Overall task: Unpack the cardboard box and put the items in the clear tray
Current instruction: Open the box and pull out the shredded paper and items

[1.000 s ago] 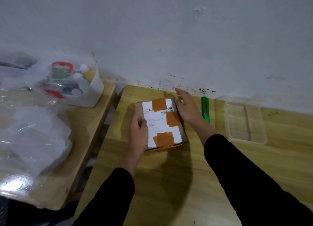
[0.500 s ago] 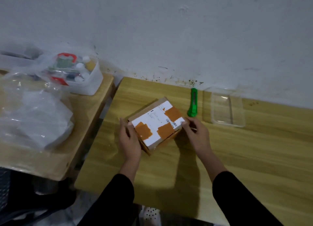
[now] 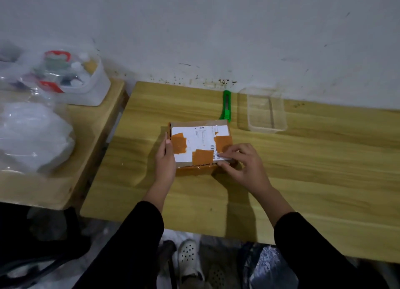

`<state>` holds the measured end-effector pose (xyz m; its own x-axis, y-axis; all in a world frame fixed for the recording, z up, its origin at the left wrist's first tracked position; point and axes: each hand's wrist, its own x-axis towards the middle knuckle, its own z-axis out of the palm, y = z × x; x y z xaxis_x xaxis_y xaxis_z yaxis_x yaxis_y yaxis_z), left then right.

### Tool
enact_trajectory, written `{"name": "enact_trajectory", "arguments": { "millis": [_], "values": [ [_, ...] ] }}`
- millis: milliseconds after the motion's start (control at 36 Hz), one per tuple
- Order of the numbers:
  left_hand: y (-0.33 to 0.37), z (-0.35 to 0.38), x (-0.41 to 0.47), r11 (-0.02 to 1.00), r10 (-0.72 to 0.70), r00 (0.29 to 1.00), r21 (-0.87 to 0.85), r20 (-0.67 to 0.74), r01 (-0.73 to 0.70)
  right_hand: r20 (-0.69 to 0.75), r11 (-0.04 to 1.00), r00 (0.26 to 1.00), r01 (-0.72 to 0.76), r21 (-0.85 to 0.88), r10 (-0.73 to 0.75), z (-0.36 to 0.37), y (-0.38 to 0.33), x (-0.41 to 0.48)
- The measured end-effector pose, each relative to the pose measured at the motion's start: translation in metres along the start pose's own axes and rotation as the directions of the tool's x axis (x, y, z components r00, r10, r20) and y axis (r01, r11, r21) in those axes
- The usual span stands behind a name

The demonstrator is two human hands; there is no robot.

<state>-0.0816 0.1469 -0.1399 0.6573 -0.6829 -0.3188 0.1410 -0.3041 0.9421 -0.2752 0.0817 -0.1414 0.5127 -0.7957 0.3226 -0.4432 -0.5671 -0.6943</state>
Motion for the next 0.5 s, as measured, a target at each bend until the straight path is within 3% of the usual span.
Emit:
{"name": "enact_trajectory", "arguments": {
  "millis": [306, 500],
  "values": [
    [-0.002, -0.009, 0.0, 0.98, -0.062, 0.992, -0.182, 0.106, 0.08, 0.09, 0.998, 0.996, 0.015, -0.066, -0.009, 0.01, -0.003, 0.003],
    [0.003, -0.01, 0.0, 0.989, -0.053, 0.993, -0.13, 0.102, 0.066, -0.062, 0.995, 0.996, 0.05, -0.089, -0.056, 0.0, -0.026, 0.015]
  ]
}}
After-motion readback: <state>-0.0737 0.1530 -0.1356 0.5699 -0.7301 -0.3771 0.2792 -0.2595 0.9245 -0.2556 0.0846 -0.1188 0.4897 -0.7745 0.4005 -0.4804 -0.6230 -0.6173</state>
